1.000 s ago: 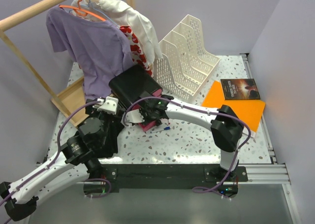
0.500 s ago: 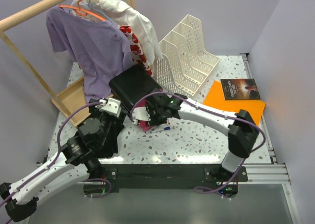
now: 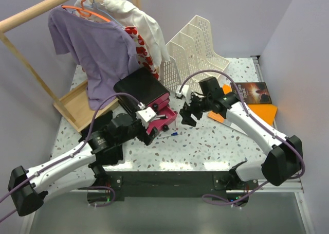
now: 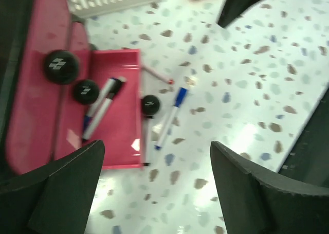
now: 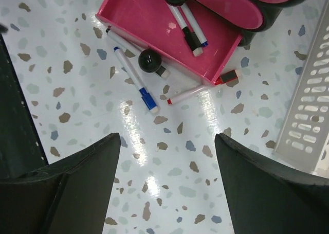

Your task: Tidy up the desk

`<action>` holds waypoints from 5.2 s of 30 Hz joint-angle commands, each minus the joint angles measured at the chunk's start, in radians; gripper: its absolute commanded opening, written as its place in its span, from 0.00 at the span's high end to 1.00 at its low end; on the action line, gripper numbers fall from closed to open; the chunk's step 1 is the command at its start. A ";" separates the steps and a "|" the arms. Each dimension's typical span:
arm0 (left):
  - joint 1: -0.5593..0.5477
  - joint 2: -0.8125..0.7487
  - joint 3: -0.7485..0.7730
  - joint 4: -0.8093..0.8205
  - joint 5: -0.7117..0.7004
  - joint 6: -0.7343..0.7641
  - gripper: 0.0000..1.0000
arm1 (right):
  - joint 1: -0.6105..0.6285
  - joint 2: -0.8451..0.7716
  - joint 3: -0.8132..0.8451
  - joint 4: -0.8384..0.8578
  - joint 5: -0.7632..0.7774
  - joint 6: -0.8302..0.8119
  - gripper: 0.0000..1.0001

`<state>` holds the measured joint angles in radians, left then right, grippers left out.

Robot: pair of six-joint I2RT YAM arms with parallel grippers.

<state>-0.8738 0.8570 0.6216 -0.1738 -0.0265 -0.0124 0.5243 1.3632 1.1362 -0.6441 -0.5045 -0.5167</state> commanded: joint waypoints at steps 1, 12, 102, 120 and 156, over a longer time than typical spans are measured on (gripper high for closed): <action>-0.135 0.062 0.038 0.063 0.059 -0.211 0.12 | -0.070 -0.045 -0.044 0.106 -0.160 0.130 0.21; -0.317 0.523 0.322 -0.104 -0.222 -0.298 0.22 | -0.191 -0.055 -0.070 0.089 -0.250 0.138 0.21; -0.106 1.013 0.524 -0.208 -0.013 -0.109 0.60 | -0.237 0.011 -0.042 0.009 -0.266 0.047 0.21; -0.117 0.716 0.492 -0.230 -0.136 -0.026 1.00 | -0.245 0.007 -0.039 0.001 -0.264 0.044 0.20; 0.044 0.578 0.503 -0.213 -0.218 0.028 0.49 | -0.251 0.033 -0.049 0.004 -0.266 0.034 0.21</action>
<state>-0.8585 1.5677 1.1236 -0.3912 -0.2199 0.0349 0.2745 1.3876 1.0725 -0.6388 -0.7303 -0.4656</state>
